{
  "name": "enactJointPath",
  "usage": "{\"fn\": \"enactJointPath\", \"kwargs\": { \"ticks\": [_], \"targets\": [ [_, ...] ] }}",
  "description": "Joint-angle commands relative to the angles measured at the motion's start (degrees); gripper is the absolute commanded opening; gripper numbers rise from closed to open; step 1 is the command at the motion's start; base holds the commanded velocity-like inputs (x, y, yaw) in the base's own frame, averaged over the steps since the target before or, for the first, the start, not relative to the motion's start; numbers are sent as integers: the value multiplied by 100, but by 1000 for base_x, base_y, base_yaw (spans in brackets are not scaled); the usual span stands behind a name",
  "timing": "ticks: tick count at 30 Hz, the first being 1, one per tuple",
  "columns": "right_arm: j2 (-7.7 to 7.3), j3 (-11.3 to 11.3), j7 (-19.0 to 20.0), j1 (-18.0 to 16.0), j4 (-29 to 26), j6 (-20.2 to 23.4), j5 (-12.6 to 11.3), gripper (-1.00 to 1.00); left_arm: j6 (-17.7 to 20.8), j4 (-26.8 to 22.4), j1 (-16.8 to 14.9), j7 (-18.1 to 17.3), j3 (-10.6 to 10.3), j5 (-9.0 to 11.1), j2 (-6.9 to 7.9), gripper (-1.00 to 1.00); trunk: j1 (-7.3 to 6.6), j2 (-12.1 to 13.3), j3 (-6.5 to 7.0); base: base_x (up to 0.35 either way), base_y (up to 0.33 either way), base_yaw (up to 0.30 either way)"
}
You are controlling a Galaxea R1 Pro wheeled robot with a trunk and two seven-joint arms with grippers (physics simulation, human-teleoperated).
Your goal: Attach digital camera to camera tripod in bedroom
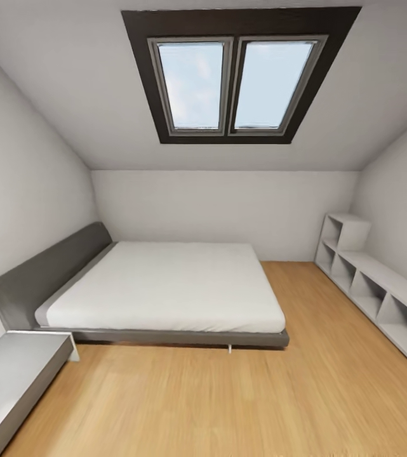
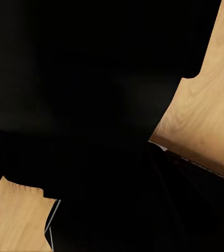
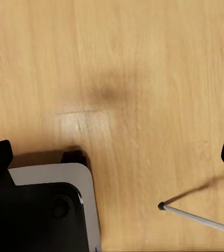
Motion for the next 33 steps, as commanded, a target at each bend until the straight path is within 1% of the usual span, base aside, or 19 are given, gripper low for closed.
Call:
{"fn": "enactJointPath", "kwargs": {
  "ticks": [1,33],
  "targets": [
    [-1,-25,30,-7,20,-35,-30,100,-10,1,0,14,-52,33,-1,-100,2,-4,-2,0,0,-298],
    [-1,-21,26,-7,20,-35,-30,100,-18,-1,1,14,-52,33,2,-100,2,-4,-2,0,0,-298]
  ]
}}
